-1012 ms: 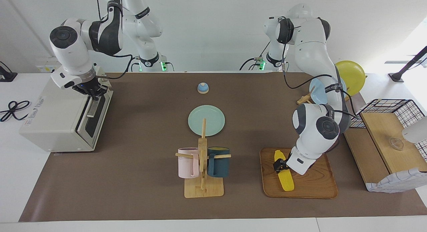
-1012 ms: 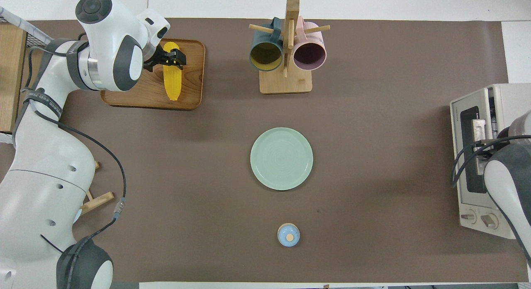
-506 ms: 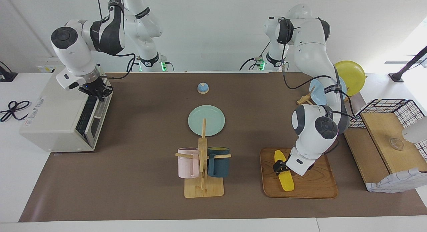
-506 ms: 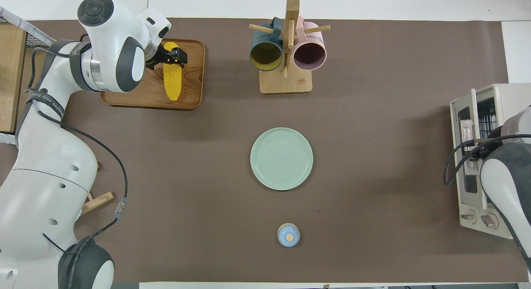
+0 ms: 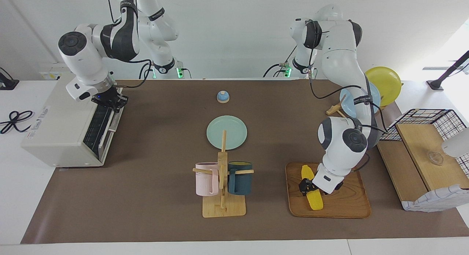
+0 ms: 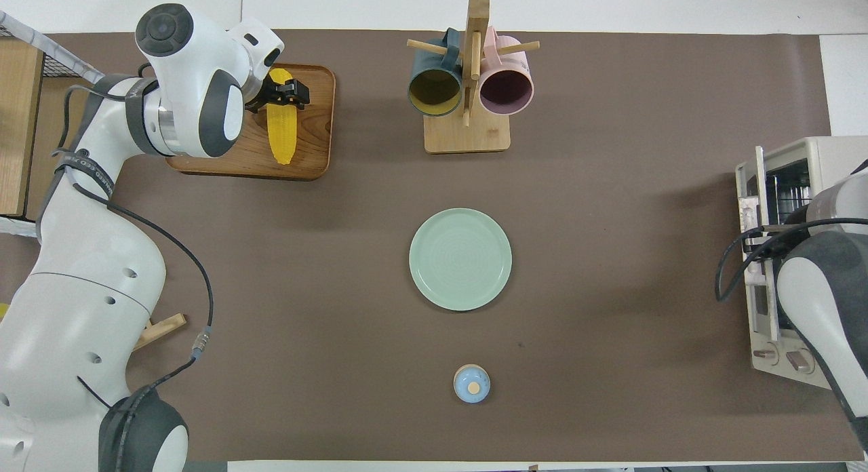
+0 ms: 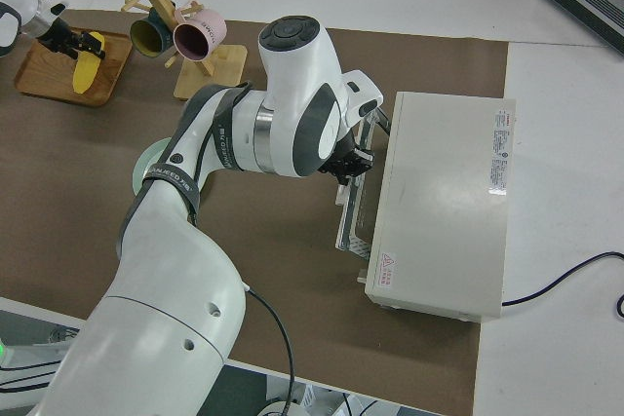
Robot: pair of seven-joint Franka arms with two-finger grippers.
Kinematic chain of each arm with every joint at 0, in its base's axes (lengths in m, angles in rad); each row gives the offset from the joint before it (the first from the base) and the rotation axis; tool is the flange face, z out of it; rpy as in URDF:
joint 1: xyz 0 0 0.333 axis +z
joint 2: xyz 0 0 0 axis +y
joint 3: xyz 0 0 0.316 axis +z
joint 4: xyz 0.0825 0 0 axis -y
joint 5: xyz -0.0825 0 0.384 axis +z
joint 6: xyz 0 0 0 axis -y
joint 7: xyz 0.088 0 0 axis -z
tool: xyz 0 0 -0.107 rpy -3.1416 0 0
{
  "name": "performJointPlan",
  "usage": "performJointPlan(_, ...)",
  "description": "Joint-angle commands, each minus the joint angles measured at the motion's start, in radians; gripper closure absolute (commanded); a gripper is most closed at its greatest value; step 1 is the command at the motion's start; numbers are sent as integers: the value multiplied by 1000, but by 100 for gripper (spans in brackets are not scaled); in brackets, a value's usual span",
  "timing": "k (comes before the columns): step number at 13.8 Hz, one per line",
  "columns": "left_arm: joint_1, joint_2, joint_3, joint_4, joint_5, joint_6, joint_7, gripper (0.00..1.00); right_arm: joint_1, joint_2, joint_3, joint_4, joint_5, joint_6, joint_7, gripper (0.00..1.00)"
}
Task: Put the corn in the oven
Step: 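Close the left gripper on the corn while the right gripper approaches the oven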
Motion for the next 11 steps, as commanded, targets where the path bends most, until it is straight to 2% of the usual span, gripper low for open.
performJointPlan(1, -6, -13, 12, -23, 8, 25, -4, 23, -16, 75, -8, -27, -13, 112, 21, 100)
performJointPlan(3, 1, -13, 12, -22, 7, -7, -3, 48, -12, 88, -7, -27, 13, 125, 41, 100)
performJointPlan(5, 3, -11, 12, -4, 5, -40, -3, 63, 6, 102, -5, -27, 20, 145, 54, 100)
performJointPlan(8, 3, -13, 12, 1, 2, -63, -4, 100, 17, 124, -5, -30, 20, 175, 69, 100)
performJointPlan(11, 4, -58, 16, 10, -18, -132, -4, 100, 21, 136, -5, -59, 20, 240, 74, 100)
